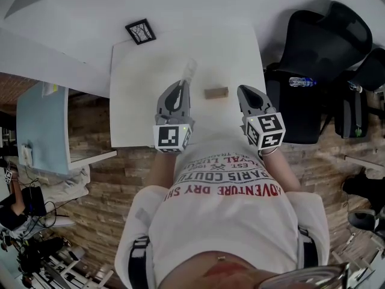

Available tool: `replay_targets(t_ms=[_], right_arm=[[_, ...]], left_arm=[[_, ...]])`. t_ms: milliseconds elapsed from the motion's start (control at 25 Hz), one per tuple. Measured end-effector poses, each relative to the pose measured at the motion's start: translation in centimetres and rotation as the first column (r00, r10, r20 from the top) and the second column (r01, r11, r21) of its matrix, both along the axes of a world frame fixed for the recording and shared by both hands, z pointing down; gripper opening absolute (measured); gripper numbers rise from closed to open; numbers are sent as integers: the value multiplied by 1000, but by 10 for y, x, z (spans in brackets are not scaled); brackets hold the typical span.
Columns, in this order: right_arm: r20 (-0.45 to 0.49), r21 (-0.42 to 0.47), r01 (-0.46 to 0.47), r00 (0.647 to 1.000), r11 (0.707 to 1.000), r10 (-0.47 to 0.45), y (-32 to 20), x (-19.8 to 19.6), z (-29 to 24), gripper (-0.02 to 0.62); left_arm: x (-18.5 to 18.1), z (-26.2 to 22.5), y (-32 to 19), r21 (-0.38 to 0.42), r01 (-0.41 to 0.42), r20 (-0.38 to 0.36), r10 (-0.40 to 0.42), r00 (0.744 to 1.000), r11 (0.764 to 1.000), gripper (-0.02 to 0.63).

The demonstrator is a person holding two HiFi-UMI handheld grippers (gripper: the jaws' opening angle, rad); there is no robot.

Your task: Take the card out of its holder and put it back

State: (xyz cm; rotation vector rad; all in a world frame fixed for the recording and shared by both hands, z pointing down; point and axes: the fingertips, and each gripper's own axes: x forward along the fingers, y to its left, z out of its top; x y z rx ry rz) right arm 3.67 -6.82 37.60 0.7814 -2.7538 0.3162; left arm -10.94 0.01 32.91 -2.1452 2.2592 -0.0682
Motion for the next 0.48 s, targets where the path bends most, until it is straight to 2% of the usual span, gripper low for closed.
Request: replay_targets(t_ms=[240, 480], right_arm=[[-10, -9, 2, 1000, 1000, -2, 3, -6, 3, 26], [-32, -41, -29, 999, 999, 27, -1, -8, 17, 26]], left_arm=[[-2, 4, 1, -6, -36, -1, 36, 999, 999, 35], [0, 16, -9, -29, -187, 5, 187, 982, 982, 35]])
